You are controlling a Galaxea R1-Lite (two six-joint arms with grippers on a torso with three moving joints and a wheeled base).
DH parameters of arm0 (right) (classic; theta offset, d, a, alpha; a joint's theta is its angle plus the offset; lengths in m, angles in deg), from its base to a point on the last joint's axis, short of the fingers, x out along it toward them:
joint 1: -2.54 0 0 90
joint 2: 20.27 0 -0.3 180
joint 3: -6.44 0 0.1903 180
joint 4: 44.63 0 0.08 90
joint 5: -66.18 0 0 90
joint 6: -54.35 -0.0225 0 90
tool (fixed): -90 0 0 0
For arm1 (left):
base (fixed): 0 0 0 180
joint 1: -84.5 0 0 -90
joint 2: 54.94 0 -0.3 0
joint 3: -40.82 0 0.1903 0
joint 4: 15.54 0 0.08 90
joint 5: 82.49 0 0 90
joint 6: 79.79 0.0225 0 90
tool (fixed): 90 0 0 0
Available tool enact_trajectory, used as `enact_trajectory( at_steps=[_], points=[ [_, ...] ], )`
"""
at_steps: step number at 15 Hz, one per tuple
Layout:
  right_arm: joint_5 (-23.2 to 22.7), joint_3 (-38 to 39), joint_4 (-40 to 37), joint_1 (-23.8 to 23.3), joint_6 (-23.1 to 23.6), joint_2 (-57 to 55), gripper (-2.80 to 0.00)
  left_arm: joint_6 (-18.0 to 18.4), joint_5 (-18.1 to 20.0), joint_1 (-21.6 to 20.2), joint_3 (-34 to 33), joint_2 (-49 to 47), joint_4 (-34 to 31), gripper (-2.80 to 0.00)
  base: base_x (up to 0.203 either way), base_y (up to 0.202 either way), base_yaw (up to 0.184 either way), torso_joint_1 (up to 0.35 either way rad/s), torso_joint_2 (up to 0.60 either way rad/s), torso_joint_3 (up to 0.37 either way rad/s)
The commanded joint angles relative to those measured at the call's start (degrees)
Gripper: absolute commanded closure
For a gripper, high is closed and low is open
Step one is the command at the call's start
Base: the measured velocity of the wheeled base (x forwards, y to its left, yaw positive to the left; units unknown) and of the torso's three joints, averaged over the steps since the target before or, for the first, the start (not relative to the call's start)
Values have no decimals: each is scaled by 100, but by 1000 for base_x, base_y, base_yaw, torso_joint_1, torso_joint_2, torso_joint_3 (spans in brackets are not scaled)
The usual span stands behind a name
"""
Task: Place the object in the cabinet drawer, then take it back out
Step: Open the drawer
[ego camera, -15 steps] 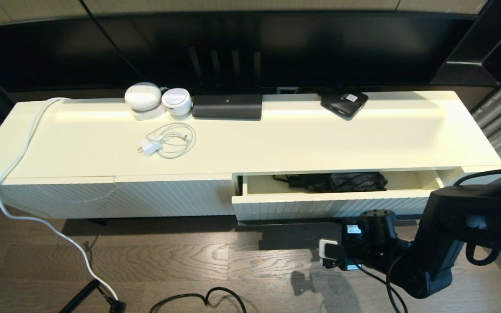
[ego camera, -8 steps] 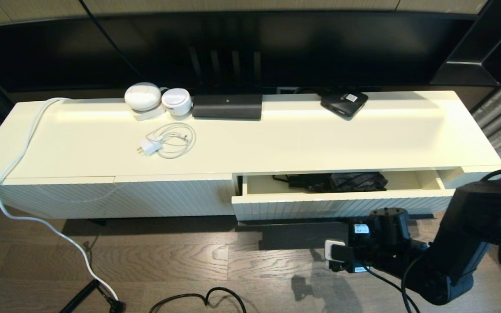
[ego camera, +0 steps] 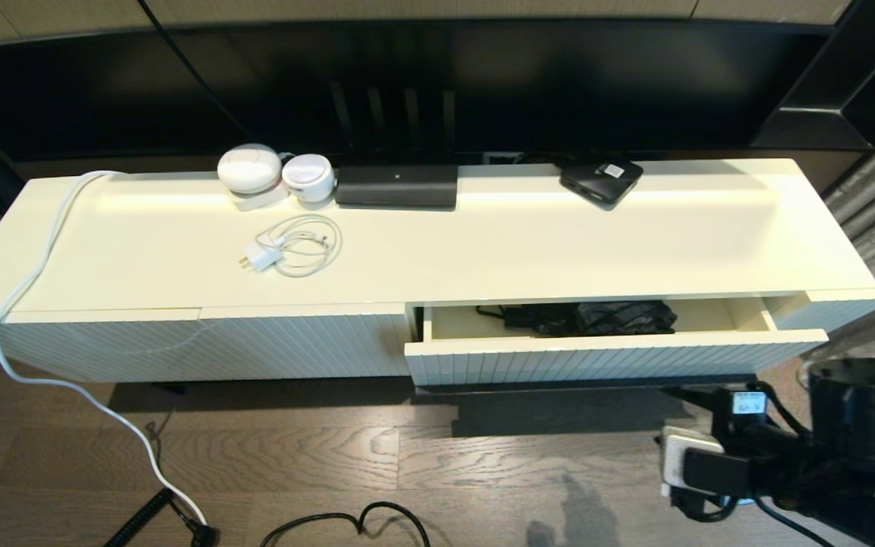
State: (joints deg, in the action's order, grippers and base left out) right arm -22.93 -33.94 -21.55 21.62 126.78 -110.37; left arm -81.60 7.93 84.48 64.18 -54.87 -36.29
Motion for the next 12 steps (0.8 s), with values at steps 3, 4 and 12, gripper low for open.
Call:
enact_trajectory(
  at_steps=[3,4,12],
  points=[
    [61,202,-1505,-129,12,2417,0,-3,2,-6,0,-7,3,0,0,0,0,0,0,0],
    [74,34,-2054,-157,2,2622,0,-3,2,-4,0,-7,3,0,0,0,0,0,0,0],
    [460,-1793,-2914,-176,-85,659,0,-3,2,-6,0,-7,3,0,0,0,0,0,0,0]
  ],
)
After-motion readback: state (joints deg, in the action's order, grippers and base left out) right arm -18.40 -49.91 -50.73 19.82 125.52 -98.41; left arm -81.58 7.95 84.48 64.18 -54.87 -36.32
